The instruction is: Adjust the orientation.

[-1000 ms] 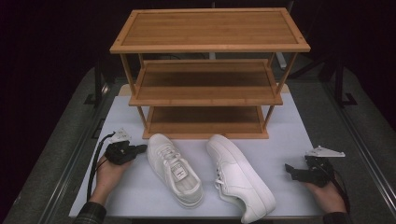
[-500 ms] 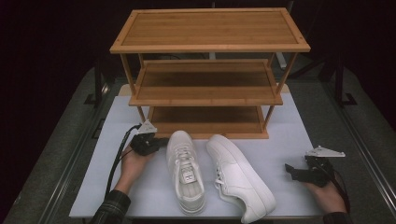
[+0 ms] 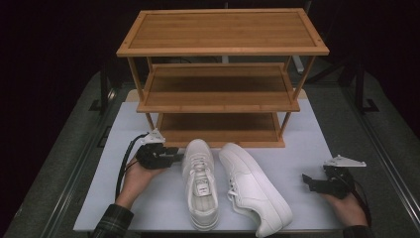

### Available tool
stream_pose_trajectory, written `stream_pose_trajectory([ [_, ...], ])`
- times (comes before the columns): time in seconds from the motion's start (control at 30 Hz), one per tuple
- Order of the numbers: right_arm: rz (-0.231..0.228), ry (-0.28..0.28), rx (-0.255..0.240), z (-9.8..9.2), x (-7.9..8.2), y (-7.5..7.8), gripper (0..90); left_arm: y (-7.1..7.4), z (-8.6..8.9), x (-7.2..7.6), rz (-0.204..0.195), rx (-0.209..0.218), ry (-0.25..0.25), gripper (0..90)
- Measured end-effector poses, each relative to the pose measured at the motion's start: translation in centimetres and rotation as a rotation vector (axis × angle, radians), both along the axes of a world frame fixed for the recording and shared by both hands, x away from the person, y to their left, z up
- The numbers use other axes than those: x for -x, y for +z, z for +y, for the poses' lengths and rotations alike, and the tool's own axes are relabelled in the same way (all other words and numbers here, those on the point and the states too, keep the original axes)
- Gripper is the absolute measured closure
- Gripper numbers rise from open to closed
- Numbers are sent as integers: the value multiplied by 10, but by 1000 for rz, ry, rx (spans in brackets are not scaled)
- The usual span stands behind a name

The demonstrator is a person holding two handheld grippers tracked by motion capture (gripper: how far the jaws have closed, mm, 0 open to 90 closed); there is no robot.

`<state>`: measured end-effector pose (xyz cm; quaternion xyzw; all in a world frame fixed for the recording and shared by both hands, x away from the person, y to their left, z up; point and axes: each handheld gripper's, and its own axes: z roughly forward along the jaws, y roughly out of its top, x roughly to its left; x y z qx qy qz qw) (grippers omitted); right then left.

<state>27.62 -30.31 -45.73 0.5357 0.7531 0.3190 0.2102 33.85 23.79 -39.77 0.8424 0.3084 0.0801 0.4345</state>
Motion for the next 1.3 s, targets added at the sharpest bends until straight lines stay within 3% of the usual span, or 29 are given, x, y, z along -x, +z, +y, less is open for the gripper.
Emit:
stream_pose_trajectory([
  [0.1, 0, 0, 1, 0, 0, 0, 131, 8, -1, 18, 7, 56, -53, 505],
  [0.23, 0, 0, 1, 0, 0, 0, 131, 14, -6, 43, 8, 97, -104, 463],
  [0.4, 0, 0, 1, 0, 0, 0, 131, 17, -16, 66, 1, 120, -125, 372],
  [0.57, 0, 0, 1, 0, 0, 0, 131, 8, -29, 74, 12, 97, -125, 318],
  [0.7, 0, 0, 1, 0, 0, 0, 131, 2, -37, 75, -6, 57, -105, 315],
  [0.83, 0, 0, 0, 0, 0, 0, 131, 2, -36, 76, 3, 67, -78, 367],
  [0.93, 0, 0, 1, 0, 0, 0, 131, 3, -35, 77, 7, 73, -92, 445],
  [1.3, 0, 0, 0, 0, 0, 0, 131, 13, -26, 82, -7, 39, -89, 689],
])
